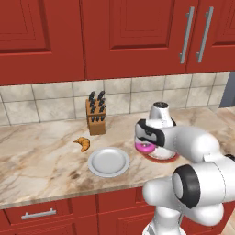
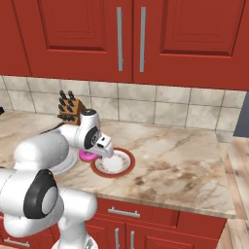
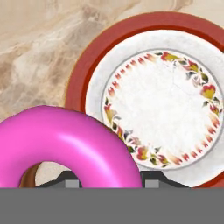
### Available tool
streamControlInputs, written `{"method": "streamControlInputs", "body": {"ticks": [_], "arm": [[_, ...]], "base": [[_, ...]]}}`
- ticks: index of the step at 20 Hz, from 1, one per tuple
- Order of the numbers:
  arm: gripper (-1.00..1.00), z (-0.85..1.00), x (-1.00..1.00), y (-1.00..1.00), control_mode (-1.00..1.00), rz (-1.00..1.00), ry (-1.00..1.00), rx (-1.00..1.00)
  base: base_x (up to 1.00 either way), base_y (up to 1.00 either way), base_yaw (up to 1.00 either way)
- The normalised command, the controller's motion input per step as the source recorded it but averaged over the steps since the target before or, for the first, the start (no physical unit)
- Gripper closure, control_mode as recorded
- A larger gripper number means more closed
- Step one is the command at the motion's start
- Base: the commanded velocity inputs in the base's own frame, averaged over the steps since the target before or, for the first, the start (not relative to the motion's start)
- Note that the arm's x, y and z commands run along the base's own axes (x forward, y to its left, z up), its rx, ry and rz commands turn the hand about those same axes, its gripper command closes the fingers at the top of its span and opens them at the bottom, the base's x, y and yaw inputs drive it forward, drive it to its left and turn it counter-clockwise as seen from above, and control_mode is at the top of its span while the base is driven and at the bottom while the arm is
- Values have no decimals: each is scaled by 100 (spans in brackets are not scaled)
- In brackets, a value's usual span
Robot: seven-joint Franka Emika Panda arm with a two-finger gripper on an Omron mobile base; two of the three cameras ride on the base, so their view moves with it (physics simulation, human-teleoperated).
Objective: Place the pastries on the plates.
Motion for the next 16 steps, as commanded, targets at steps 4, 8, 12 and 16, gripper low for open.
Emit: {"method": "streamControlInputs", "body": {"ticks": [4,8,12,16], "arm": [[100,-1,13,-38,-100,-7,0,0],[100,-15,1,-21,-100,-5,0,0],[100,-15,0,-30,-100,-4,0,0],[100,-13,1,-37,-100,-3,0,0]], "base": [[0,0,0],[0,0,0],[0,0,0],[0,0,0]]}}
